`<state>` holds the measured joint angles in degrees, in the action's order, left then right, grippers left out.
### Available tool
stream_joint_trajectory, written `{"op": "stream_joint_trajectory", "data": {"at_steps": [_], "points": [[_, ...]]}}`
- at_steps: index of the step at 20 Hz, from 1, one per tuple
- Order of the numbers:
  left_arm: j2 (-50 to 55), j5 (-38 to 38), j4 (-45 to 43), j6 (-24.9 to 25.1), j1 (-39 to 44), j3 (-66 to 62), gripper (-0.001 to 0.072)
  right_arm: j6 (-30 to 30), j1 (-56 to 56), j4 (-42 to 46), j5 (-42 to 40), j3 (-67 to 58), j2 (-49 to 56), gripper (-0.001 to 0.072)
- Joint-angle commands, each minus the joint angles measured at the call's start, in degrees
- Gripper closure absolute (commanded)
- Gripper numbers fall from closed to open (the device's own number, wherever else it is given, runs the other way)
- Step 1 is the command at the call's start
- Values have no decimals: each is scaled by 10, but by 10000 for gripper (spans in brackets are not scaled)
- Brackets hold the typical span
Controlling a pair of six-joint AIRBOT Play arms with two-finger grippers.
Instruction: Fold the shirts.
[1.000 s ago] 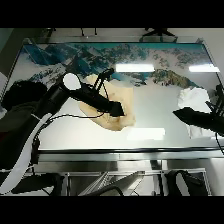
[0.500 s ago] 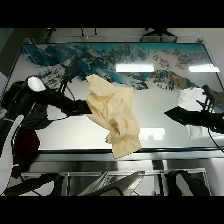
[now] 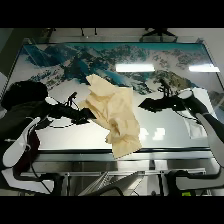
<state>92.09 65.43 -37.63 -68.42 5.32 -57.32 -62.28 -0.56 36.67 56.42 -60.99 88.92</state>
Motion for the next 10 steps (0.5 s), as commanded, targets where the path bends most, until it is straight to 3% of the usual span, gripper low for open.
{"op": "stream_joint_trajectory", "data": {"at_steps": [1,2,3,4,5,7,8,10], "points": [[83,-15,13,9,18,-72,61,-26,33,-29,-5,-114,126,260],[100,-14,13,8,22,-91,61,-36,35,-29,2,-140,148,290],[118,-9,12,4,26,-112,183,-40,37,-29,7,-163,168,350],[132,-3,12,4,26,-132,445,-45,39,-29,8,-181,182,348],[142,3,12,4,26,-147,540,-57,40,-29,6,-194,192,347],[146,9,11,4,26,-166,549,-59,40,-29,-12,-212,208,347],[141,9,10,6,22,-166,694,-61,40,-29,-23,-224,218,347],[122,18,-11,5,12,-155,693,-70,40,-29,-24,-253,241,348]]}}
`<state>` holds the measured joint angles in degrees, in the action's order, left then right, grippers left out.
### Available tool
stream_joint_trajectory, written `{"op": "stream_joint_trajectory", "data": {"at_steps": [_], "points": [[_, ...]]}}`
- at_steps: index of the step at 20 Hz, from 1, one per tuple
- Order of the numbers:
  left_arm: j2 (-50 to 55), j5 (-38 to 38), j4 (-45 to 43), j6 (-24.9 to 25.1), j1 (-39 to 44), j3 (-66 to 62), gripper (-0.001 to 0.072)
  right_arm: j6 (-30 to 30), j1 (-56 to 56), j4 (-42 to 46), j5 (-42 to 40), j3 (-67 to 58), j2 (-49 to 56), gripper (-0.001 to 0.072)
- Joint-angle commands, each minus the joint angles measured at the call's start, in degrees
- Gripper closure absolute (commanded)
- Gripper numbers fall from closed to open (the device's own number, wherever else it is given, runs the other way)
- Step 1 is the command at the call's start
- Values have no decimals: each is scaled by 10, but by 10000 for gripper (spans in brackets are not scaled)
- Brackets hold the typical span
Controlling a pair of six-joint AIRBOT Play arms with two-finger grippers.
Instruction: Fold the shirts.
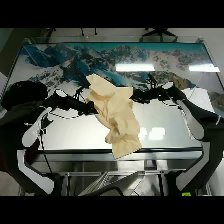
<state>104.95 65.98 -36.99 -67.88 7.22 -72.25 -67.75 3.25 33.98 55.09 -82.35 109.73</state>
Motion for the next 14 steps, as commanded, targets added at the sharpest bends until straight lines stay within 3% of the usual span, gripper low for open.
{"op": "stream_joint_trajectory", "data": {"at_steps": [1,6,10,14], "points": [[-20,28,-34,-1,-14,1,693,-15,2,-2,-10,-54,44,348],[-115,100,-152,-17,-81,36,694,-15,-4,-2,-9,-80,58,348],[-165,167,-164,-5,-147,68,693,-15,-11,-2,-9,-80,58,348],[-175,165,-171,-5,-184,83,693,-15,6,-2,-4,-79,64,348]]}}
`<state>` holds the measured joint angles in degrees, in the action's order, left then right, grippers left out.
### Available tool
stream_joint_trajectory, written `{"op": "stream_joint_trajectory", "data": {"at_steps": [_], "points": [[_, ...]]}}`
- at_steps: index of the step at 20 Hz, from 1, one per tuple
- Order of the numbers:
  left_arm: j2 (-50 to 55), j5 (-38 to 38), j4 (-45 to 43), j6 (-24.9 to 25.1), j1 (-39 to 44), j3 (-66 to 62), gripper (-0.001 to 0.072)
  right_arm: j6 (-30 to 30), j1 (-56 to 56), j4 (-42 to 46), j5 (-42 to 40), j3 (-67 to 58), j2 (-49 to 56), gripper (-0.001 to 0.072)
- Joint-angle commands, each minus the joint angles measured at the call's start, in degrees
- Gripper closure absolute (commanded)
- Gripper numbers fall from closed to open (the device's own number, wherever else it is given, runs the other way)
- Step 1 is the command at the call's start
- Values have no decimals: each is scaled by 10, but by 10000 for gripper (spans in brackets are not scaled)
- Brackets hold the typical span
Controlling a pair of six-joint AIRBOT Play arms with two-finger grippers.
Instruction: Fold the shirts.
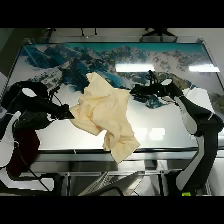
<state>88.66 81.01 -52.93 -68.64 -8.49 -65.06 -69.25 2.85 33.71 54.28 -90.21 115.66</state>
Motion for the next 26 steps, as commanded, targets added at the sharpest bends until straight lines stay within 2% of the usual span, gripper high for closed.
{"op": "stream_joint_trajectory", "data": {"at_steps": [1,4,5,6,8,9,10,14,17,20,23,26], "points": [[-12,11,-10,7,-29,12,693,0,19,1,4,-1,8,348],[-12,-2,-11,7,-29,11,693,0,48,0,4,-1,16,351],[-12,-3,-11,9,-29,11,693,1,54,-5,3,-1,16,372],[-12,-5,-11,17,-30,11,692,10,59,-22,0,-1,16,510],[-12,-15,-12,18,-35,11,693,46,62,-75,-13,-1,16,556],[-12,-20,-11,22,-41,11,692,70,61,-109,-15,-1,16,697],[-12,-23,-12,22,-48,9,693,82,58,-131,-15,-6,16,697],[-16,21,-16,12,-100,-81,693,82,11,-104,22,-32,-47,699],[-54,31,-15,4,-129,-187,693,46,-55,13,55,-32,-181,699],[-99,60,-15,5,-133,-292,693,17,-107,138,141,-32,-316,699],[-139,77,-10,3,-111,-382,693,18,-123,206,211,-32,-432,699],[-188,56,-10,0,-86,-453,693,17,-123,244,212,-32,-550,699]]}}
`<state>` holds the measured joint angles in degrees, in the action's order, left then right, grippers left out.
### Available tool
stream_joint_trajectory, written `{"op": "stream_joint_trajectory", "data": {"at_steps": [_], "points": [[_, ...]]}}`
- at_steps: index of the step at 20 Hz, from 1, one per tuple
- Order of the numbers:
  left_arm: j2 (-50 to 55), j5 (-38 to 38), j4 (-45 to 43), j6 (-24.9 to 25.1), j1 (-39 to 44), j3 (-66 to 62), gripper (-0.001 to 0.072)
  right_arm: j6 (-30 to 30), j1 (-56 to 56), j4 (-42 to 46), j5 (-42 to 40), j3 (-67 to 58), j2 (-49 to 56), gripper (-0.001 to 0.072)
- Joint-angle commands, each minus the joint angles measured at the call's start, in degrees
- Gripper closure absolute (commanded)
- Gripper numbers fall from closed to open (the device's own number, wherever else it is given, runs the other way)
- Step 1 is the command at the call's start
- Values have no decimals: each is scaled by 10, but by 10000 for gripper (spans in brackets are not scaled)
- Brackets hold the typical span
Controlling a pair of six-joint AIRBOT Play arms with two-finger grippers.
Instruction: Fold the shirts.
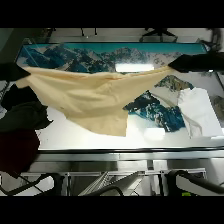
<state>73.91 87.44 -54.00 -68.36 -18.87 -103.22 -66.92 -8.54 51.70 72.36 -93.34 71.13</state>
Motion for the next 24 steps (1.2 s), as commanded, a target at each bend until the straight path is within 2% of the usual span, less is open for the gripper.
{"op": "stream_joint_trajectory", "data": {"at_steps": [1,4,6,10,12,15,18,19,20,21,23,24], "points": [[-53,-8,0,-3,25,-94,693,-6,-9,65,32,0,-140,699],[-65,-17,0,-2,47,-143,694,-7,-9,94,33,2,-206,699],[-63,-28,0,0,64,-123,694,-17,-8,102,47,24,-215,698],[15,6,-1,15,96,-71,694,-17,-3,102,30,171,-201,698],[85,4,-1,28,108,-57,694,-16,1,101,-17,271,-189,698],[214,-24,-4,45,129,-55,693,-5,2,96,-133,405,-154,697],[323,-102,-5,49,138,-55,690,-6,2,95,-253,475,-91,697],[347,-121,-5,49,138,-55,601,-5,1,88,-266,476,-60,697],[366,-124,-5,49,137,-61,128,-5,1,82,-274,476,-34,698],[384,-111,-5,39,133,-75,20,-3,1,76,-278,475,-10,698],[408,-43,-5,3,115,-119,20,-3,1,70,-286,474,25,697],[412,-2,-5,-31,106,-141,20,-3,1,70,-286,474,33,698]]}}
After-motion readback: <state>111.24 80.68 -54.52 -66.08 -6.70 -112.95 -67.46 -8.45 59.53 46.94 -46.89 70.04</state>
